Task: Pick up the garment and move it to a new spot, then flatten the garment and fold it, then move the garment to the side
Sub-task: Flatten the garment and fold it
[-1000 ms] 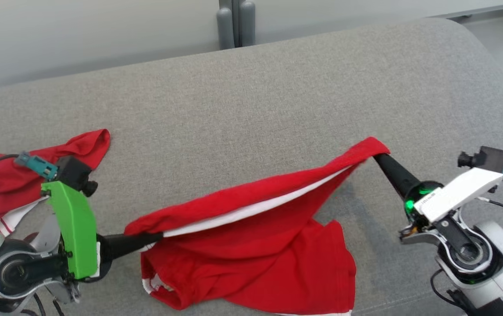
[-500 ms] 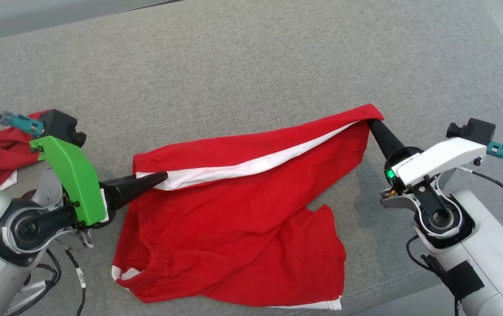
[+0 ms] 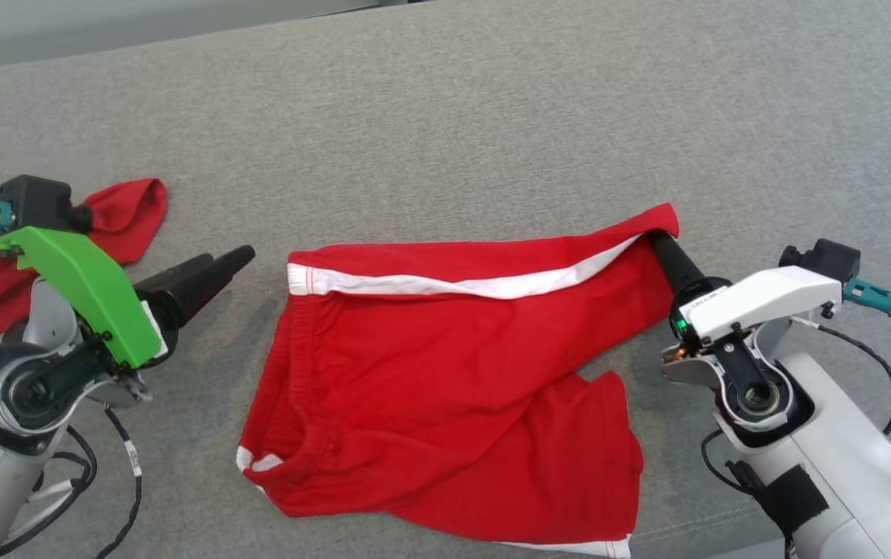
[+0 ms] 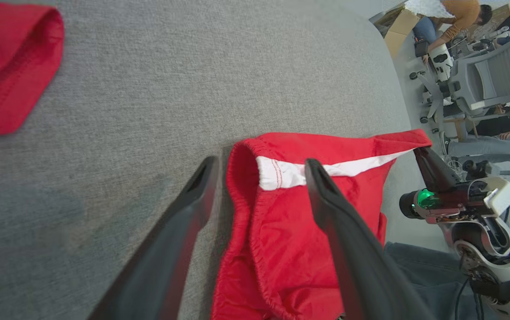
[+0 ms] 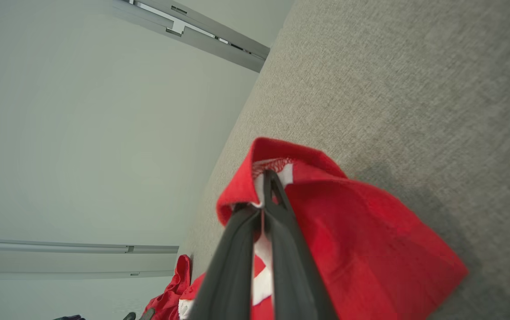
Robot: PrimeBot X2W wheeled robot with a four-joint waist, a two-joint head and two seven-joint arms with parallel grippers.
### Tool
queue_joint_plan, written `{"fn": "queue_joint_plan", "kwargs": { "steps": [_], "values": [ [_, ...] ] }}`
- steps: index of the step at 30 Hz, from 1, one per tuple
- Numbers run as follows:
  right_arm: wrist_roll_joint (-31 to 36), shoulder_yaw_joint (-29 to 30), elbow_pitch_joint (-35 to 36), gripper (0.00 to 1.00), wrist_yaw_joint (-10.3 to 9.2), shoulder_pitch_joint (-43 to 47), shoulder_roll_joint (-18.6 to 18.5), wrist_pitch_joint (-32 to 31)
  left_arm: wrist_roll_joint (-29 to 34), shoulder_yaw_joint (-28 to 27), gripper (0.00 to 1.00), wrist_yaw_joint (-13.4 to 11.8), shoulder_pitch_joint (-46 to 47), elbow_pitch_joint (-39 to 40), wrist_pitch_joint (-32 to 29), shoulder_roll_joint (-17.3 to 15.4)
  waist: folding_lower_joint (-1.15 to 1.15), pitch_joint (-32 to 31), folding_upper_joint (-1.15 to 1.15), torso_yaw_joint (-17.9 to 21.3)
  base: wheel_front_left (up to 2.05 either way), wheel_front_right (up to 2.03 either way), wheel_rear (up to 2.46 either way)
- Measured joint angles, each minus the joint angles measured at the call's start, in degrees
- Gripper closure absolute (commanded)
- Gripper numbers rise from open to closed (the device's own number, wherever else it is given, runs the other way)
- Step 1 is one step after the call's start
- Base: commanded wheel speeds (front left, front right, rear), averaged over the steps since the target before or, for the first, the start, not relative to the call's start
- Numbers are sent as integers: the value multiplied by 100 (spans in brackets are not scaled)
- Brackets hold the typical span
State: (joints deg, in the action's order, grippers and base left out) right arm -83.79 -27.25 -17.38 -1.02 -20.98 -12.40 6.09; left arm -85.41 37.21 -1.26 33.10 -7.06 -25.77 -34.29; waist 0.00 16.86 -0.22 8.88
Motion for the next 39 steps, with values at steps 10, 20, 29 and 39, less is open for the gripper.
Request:
{"fn": "queue_joint_plan", "kwargs": {
  "steps": [10, 20, 29, 39],
  "values": [
    [94, -230, -285, 100, 137, -453, 190, -59, -276, -16, 0, 16, -138, -353, 43, 102, 0, 79, 0, 37, 0, 0, 0],
    [110, -256, -594, 100, 303, -662, 320, -59, -264, 159, 0, 36, -135, -541, -163, 134, 0, 167, 0, 306, 0, 0, 0],
    [111, -248, -838, 100, 404, -698, 359, -57, -210, 230, 0, 176, -106, -722, -243, 159, 0, 181, 0, 407, 0, 0, 0],
    [111, -283, -1061, 100, 521, -787, 433, -57, -4, 281, 0, 237, 68, -887, -242, 256, 0, 177, 0, 452, 0, 0, 0]
  ]
}}
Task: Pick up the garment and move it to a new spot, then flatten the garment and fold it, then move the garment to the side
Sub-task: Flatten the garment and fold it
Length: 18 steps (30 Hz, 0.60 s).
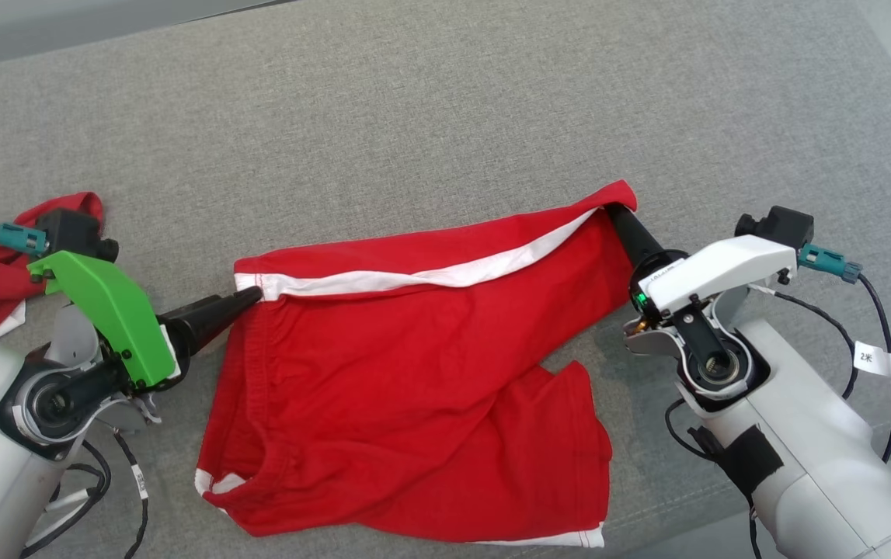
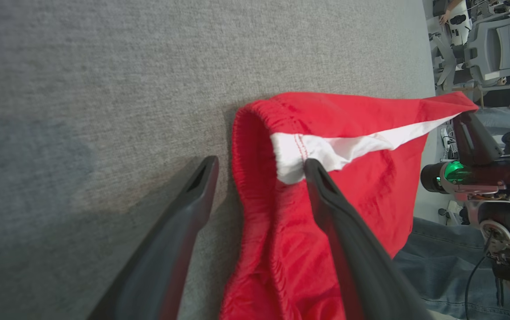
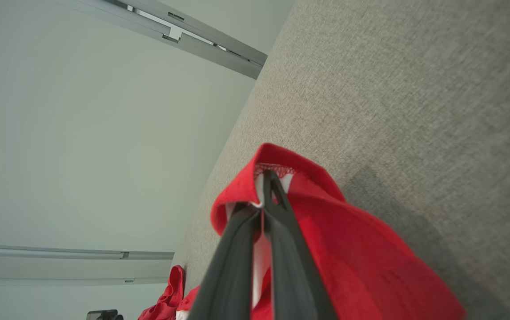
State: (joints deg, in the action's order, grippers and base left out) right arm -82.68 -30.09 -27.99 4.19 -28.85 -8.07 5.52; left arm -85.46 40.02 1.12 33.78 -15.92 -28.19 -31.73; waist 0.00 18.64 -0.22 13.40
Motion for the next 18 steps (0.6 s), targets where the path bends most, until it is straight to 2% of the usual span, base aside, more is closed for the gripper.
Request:
{"fn": "queue_joint_plan", "kwargs": {
  "steps": [3, 4, 6, 7, 12, 13, 18],
  "values": [
    [2, -21, -57, 100, 22, -10, 52, 0, 0, 56, 0, 82, 5, -8, -2, 36, 0, -2, 0, 11, 0, 0, 0],
    [4, -23, -78, 100, 41, -10, 56, 0, 0, 67, 5, 103, 7, -8, -2, 51, 0, -3, 0, 13, 0, 0, 0],
    [4, -22, -118, 100, 53, -10, 56, 0, 0, 76, 40, 141, 25, -14, -2, 68, 0, -2, 0, 15, 0, 0, 0],
    [4, -22, -137, 100, 54, -10, 56, 0, 1, 76, 53, 153, 39, -21, -2, 77, 0, -2, 0, 16, 0, 0, 0],
    [4, -27, -224, 100, 84, -12, 66, 0, 9, 73, 82, 208, 90, -48, 0, 138, 0, -6, 0, 17, 0, 0, 0],
    [5, -32, -238, 100, 85, -14, 67, 0, 9, 73, 98, 246, 90, -56, 0, 159, 0, -8, 0, 16, 0, 0, 0],
    [23, -55, -305, 100, 129, -49, 65, 0, 9, 71, 100, 311, 114, -77, 8, 188, 0, -26, 0, 9, 0, 0, 0]
  ]
}}
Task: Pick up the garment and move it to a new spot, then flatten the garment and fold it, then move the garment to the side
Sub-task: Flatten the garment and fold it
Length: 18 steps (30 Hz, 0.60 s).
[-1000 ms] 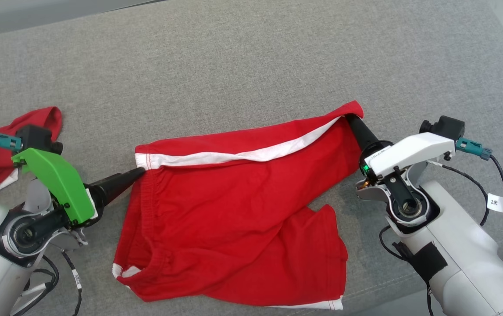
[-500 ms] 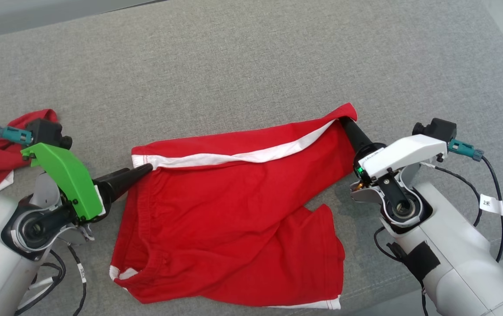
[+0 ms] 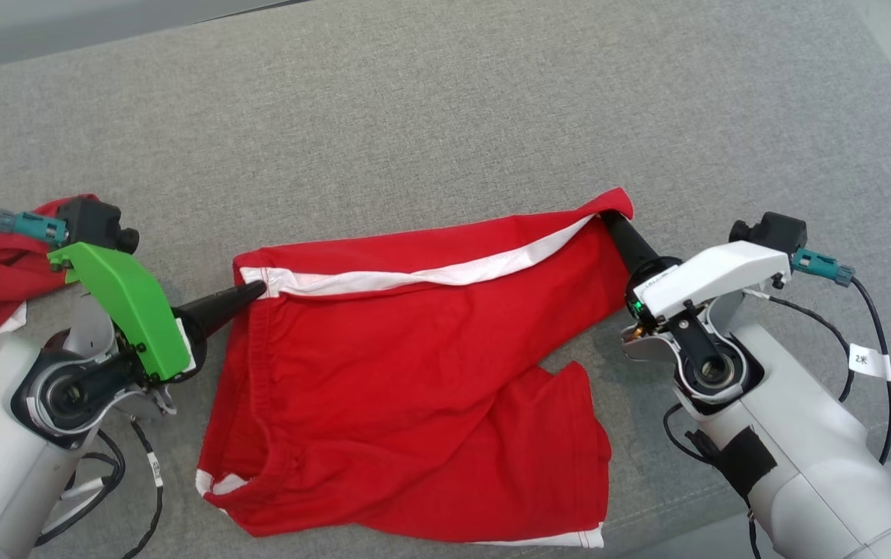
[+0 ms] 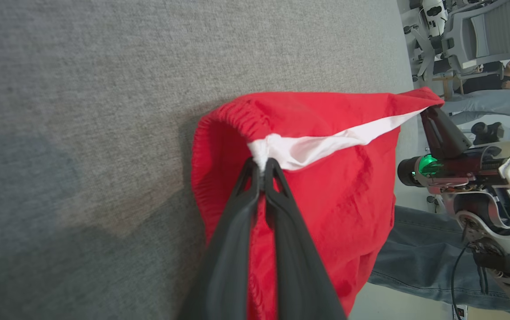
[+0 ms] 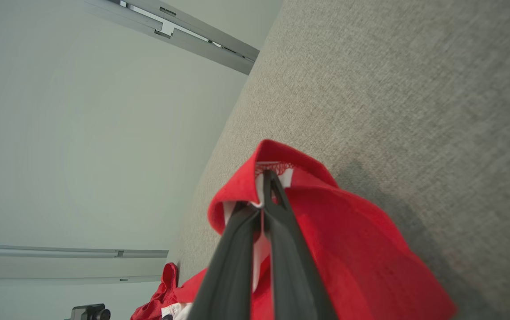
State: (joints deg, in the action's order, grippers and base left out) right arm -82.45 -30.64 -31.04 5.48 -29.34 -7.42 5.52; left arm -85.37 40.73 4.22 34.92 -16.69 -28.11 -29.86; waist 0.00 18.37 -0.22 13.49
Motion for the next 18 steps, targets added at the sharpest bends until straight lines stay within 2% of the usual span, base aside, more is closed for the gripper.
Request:
{"fn": "queue_joint_plan", "kwargs": {
  "steps": [6, 11, 18],
  "values": [
    [208, -263, -15, 100, 56, -99, -188, -224, -12, -76, 100, 142, 92, 80, 63, 44, 0, -91, 0, -33, 0, 0, 0],
    [180, -298, 212, 100, 107, -182, -654, -648, -82, -326, 100, 257, 227, 460, 192, 37, 0, -260, 0, -85, 0, 0, 0],
    [-339, 91, 1088, 100, 157, -337, -1335, -1172, -326, -743, 100, 283, 327, 1260, 458, -47, 0, -622, 0, -172, 0, 0, 0]
  ]
}}
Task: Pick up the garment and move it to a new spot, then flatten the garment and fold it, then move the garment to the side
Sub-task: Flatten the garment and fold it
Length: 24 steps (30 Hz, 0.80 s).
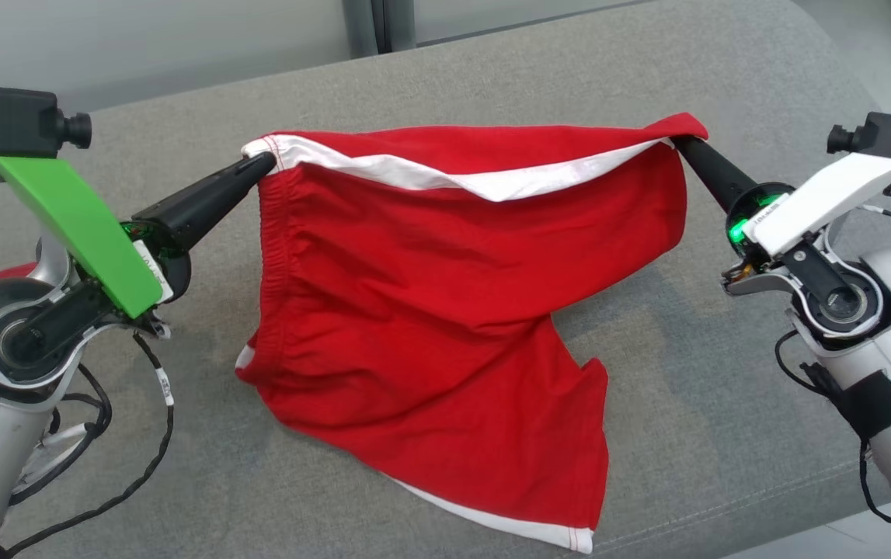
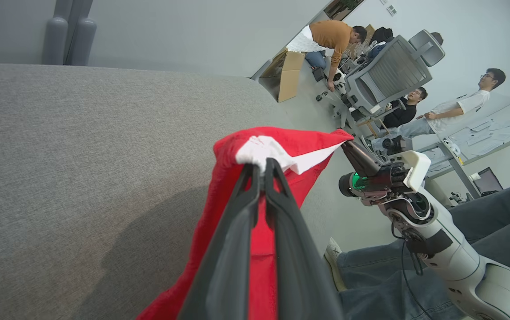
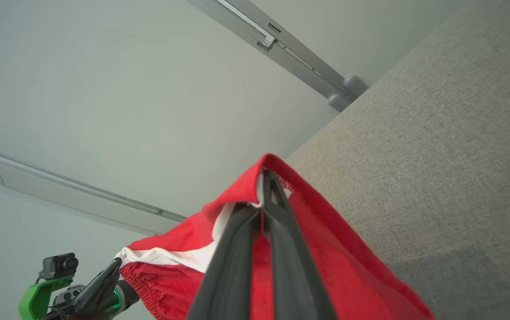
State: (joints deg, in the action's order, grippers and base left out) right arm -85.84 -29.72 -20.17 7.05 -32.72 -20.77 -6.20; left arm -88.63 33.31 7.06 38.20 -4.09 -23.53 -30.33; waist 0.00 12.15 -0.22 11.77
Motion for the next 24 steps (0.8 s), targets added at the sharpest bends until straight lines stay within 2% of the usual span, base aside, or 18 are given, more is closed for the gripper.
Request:
{"fn": "queue_joint_plan", "kwargs": {
  "steps": [5, 9, 13, 18, 24],
  "values": [
    [-591, 80, 578, 100, 0, 389, -397, -633, -194, -172, 100, 0, -114, 789, 32, -301, 0, -327, 0, -49, 0, 0, 0],
    [-794, -92, 782, 100, -2, 1261, -959, -1188, -457, -309, 100, 0, -434, 1376, 32, -460, 0, -579, 0, -78, 0, 0, 0],
    [-1060, -15, 1273, 100, -170, 1974, -1394, -1403, -487, -453, 100, 0, -910, 1938, 40, -926, 0, -718, 0, -102, 0, 0, 0],
    [-1561, 510, 2429, 100, -157, 2619, -1752, -1304, -602, -488, 100, -19, -1425, 2862, 35, -1237, 0, -599, 0, -114, 0, 0, 0],
    [-2186, 1526, 4018, 100, -108, 2630, -2284, -1151, -881, -751, 100, -298, -1412, 3928, -67, -1472, 0, -302, 0, -132, 0, 0, 0]
  ]
}}
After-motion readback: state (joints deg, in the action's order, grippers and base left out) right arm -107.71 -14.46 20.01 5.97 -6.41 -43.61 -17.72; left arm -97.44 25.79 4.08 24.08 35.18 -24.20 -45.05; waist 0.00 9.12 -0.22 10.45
